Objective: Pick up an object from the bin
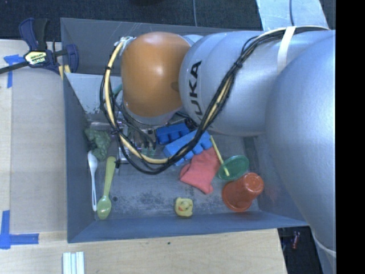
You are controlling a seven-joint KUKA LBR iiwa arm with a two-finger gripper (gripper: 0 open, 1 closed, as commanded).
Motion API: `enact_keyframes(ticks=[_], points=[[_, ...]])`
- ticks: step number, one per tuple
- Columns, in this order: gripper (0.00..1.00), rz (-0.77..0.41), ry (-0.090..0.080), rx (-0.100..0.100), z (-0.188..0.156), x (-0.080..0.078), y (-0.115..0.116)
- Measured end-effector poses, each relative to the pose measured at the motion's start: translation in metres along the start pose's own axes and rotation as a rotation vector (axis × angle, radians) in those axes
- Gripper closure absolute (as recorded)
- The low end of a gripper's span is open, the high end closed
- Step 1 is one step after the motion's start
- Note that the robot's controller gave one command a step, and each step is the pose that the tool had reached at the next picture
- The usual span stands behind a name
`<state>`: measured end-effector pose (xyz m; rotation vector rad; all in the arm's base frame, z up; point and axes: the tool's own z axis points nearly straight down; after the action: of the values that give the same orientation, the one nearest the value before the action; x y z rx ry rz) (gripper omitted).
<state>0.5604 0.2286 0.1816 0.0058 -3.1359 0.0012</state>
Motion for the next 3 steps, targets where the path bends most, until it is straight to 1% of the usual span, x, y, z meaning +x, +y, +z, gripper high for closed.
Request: enact_keyframes(ticks=[1, 2, 3], points=[[0.00, 0.003, -0.008, -0.002, -0.005, -0.002, -0.001], [0.00, -0.070, -0.007, -0.002, -0.016, -0.005, -0.032], [0.00, -0.027, -0.006, -0.002, -0.039, 0.012, -0.070]])
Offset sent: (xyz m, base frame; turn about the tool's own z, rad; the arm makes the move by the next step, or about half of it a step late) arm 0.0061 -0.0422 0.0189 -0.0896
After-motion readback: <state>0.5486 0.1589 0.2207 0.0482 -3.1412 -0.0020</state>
